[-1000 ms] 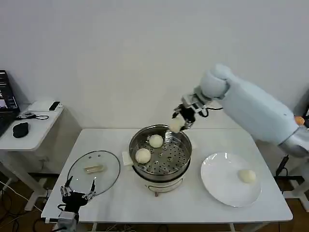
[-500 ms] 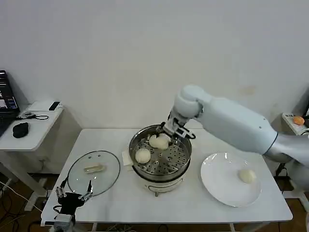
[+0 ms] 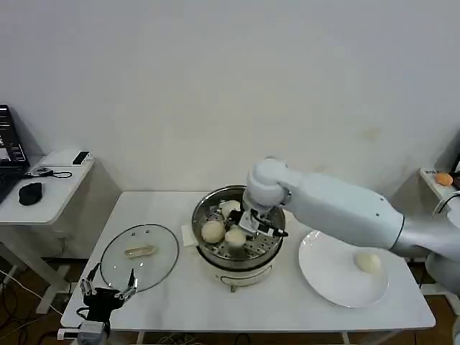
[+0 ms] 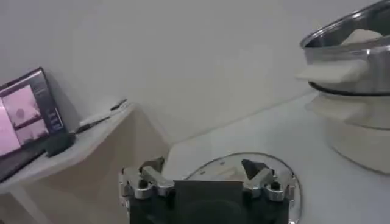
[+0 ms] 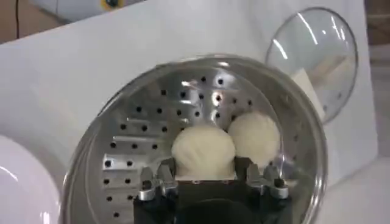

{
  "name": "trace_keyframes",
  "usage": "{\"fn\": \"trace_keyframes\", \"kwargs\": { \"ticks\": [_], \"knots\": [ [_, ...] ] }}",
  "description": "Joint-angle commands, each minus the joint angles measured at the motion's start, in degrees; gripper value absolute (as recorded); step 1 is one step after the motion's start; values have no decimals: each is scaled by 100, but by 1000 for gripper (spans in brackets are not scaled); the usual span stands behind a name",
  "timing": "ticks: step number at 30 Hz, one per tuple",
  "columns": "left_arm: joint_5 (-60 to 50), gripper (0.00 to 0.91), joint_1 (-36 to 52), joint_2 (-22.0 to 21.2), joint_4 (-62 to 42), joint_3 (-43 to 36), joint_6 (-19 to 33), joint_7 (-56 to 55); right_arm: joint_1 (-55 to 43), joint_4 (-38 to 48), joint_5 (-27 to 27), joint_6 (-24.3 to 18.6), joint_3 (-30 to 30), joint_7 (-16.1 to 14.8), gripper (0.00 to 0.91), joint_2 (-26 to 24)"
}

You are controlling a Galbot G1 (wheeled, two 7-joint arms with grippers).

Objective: Take steamed baozi put them in steamer then cover it.

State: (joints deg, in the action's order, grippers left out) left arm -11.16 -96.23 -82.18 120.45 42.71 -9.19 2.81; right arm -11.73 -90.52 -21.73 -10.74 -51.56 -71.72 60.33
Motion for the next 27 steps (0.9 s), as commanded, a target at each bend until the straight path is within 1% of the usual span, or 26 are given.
{"fn": "trace_keyframes", "kwargs": {
  "ticks": [1, 6, 10, 19, 23, 27],
  "knots": [
    [-6, 907, -4, -2, 40, -10, -1, -2, 107, -282, -270, -120, -169, 79, 635, -41],
    [-10, 907, 42, -10, 2, -31, -6, 4, -31, -255, -34, -213, -293, 67, 635, -43],
    [-16, 907, 59, -28, -46, -40, -3, 0, -25, -125, -111, -384, -288, 105, 635, 7],
    [-22, 907, 121, -46, -128, -44, -5, 3, 6, -42, -84, -652, -283, 128, 635, 75],
    [-24, 907, 122, -43, -136, -43, -5, 6, 31, 144, -74, -1023, -259, 188, 645, 118],
    [-21, 907, 134, -33, -160, -34, -5, 4, 29, 253, -122, -1111, -241, 253, 645, 173]
  ]
}}
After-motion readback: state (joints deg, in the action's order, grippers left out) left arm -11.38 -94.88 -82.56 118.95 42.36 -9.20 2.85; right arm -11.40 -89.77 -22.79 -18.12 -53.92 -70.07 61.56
